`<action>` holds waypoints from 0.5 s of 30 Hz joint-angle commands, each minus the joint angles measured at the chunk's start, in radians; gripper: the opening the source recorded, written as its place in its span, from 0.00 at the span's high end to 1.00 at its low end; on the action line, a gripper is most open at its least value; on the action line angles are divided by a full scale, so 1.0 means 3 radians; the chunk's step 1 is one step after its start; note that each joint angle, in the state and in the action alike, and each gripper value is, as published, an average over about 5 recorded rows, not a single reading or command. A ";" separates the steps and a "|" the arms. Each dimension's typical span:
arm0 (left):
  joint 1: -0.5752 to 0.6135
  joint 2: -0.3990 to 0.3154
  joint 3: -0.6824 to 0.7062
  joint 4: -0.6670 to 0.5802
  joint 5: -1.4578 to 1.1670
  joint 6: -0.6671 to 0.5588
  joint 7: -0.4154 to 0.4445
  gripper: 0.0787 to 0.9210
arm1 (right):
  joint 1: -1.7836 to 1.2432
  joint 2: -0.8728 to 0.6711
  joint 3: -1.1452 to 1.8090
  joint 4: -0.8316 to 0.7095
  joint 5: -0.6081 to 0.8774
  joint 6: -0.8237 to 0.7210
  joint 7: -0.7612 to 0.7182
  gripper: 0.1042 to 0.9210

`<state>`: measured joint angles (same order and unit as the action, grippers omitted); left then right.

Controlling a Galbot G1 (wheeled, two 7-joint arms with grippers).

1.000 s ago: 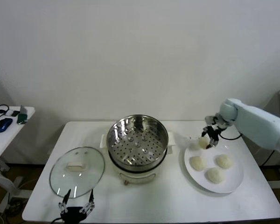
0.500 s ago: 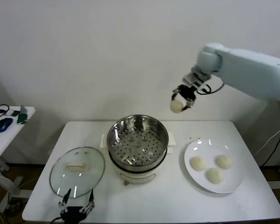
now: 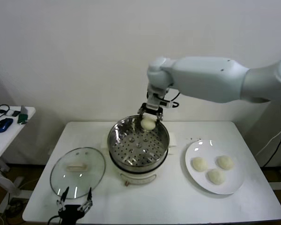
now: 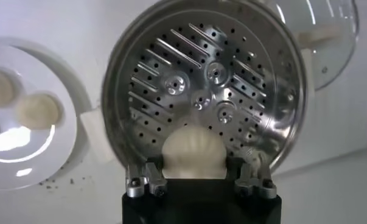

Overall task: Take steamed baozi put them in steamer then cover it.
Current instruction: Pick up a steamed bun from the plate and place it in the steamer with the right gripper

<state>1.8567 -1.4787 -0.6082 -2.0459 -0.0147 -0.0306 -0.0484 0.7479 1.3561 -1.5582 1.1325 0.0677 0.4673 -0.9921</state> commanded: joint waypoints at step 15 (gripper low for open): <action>0.0002 -0.0010 0.0018 0.0032 0.0002 -0.0015 -0.0021 0.12 | -0.0862 0.0487 0.0231 -0.1062 -0.0615 0.0319 0.0442 0.30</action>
<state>1.8557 -1.4804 -0.6023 -2.0368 -0.0141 -0.0338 -0.0529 0.5546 1.4670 -1.5081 0.9054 -0.0765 0.5388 -0.8984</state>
